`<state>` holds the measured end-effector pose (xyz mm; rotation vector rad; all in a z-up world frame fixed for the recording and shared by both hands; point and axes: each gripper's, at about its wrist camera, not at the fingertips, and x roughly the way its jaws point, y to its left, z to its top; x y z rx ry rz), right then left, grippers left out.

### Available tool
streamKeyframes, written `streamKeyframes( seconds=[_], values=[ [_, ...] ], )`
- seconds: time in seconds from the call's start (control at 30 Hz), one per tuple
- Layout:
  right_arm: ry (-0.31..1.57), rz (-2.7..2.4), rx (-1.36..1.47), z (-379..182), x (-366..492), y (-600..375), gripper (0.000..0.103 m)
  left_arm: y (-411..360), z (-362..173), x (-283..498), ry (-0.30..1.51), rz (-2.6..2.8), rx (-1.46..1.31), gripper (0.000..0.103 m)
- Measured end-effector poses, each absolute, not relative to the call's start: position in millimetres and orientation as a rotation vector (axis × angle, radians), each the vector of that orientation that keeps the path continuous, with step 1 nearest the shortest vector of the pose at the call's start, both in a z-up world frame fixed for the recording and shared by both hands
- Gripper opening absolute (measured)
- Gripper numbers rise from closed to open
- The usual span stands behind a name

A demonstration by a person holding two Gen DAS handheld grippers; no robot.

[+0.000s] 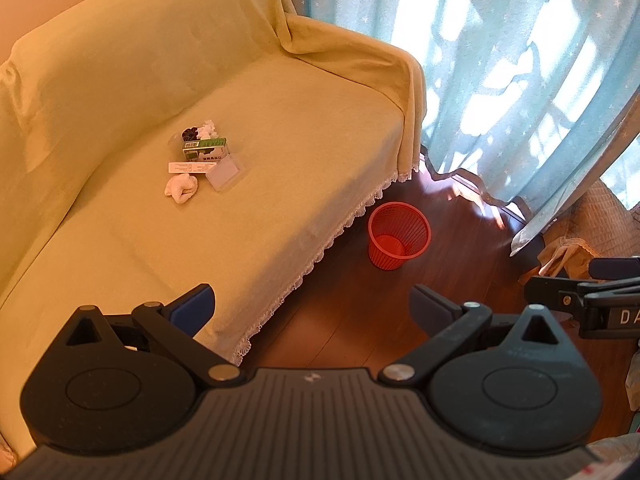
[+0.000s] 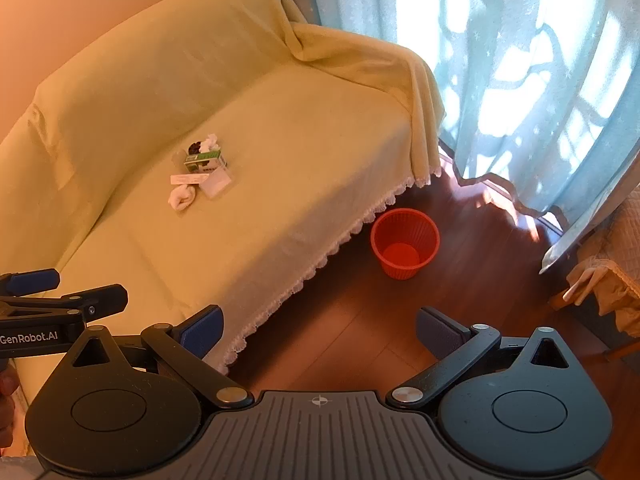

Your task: Organize objects

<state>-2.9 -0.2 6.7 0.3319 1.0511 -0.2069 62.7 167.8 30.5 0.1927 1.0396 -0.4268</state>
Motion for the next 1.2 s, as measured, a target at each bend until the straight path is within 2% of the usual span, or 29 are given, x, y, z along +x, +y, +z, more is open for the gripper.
streamKeyframes(
  seconds=[0.8, 1.1, 1.2],
  values=[
    [1.053, -0.24, 0.376, 11, 1, -20, 0.1, 151, 25, 79, 1.061, -0.469, 0.241, 0.102],
    [1.088, -0.197, 0.376, 2, 18, -67, 0.099, 115, 19, 92, 1.088, -0.423, 0.23, 0.102],
    [1.103, -0.156, 0.37, -4, 28, -92, 0.091, 97, 17, 99, 1.097, -0.39, 0.216, 0.102]
  ],
)
